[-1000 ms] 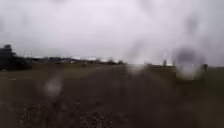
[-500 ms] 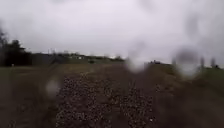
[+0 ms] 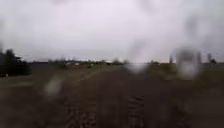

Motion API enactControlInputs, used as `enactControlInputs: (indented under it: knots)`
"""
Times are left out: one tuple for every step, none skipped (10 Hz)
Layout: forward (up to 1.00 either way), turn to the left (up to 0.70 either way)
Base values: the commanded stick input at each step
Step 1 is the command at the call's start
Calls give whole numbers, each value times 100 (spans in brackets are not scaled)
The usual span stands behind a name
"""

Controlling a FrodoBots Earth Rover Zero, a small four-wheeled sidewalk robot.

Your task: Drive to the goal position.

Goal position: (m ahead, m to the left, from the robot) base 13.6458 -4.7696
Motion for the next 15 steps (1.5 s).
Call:
enactControlInputs:
  knots:
    - [100,-5]
    - [100,0]
    - [100,0]
    - [100,0]
    - [100,0]
    - [100,0]
    - [100,0]
    - [100,0]
    - [100,0]
    - [100,0]
    - [100,0]
    - [100,0]
    - [100,0]
    - [100,10]
    - [100,23]
